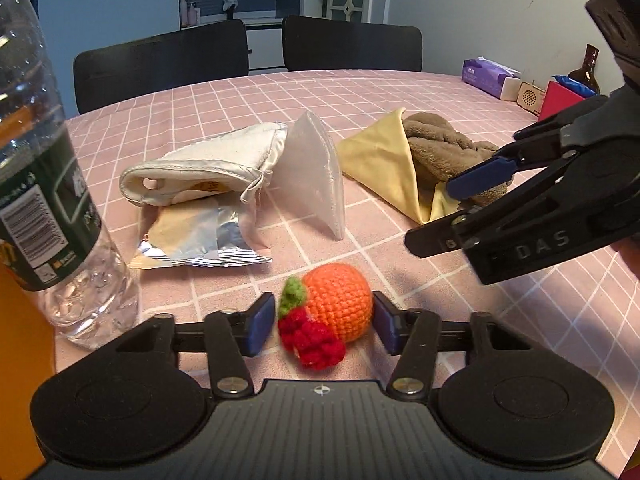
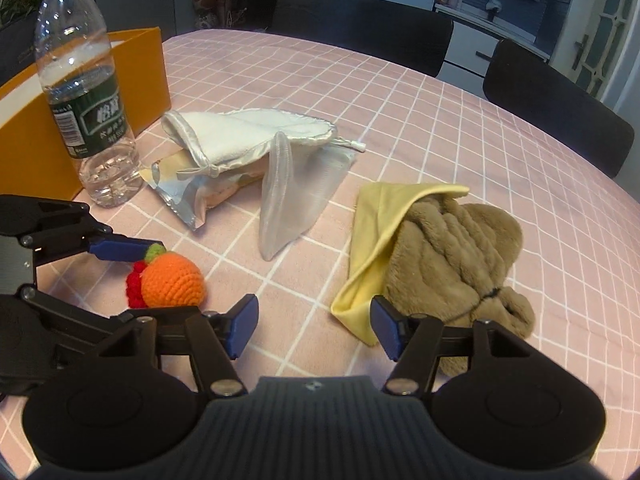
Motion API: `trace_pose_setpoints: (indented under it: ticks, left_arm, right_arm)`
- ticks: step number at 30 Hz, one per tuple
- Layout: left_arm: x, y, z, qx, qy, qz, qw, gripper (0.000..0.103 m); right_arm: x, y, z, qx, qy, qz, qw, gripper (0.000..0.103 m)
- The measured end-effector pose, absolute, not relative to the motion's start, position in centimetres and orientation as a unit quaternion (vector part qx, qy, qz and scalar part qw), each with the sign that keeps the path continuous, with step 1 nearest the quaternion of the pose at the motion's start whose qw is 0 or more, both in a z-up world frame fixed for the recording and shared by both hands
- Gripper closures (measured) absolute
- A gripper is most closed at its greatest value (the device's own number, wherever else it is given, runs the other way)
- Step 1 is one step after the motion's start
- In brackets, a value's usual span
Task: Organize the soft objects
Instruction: 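Grasp the crocheted strawberry with the left tool while the right tool grasps the yellow cloth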
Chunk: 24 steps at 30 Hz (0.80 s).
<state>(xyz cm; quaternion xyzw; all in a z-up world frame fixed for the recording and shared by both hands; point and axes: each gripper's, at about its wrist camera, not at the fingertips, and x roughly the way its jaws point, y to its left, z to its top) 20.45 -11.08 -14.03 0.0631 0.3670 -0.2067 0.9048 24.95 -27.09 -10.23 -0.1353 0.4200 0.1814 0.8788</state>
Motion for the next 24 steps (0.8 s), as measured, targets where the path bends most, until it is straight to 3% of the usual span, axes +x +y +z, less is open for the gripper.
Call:
trace_pose_setpoints:
  ticks: [2,14,17,19,22,24]
  left_arm:
    - [20.4,-11.0,-14.0,0.06,0.363,-0.21,0.906,0.049]
    - [20.0,-9.8,-12.8,0.025,0.354,-0.182,0.917,0.05]
    - [19.9,-9.6,-12.7,0.018,0.357,-0.178,0.917,0.05]
    - [19.8,-9.5,-12.6,0.014,0.359,-0.178,0.916,0.05]
    - [19.5,-9.3,-12.3,0.009,0.358,-0.177,0.917,0.05]
    - [19.1,-9.1,-12.0,0.007,0.356,-0.176,0.918,0.05]
  right_arm:
    - [25.2,-27.0,-10.6,-0.134,0.423,0.184,0.877,0.044]
    - [27.0,-27.2,-12.6,-0.145,0.425,0.166,0.878,0.046]
    - [27.7,-27.8,-12.7,-0.11,0.43,0.169,0.88,0.06]
    - [27.9,-27.9,-12.6,-0.106,0.43,0.154,0.883,0.082]
    - [27.9,-28.0,-12.6,-0.123,0.43,0.141,0.883,0.103]
    - [27.8,-28.3,-12.4,-0.115,0.437,0.141,0.881,0.103]
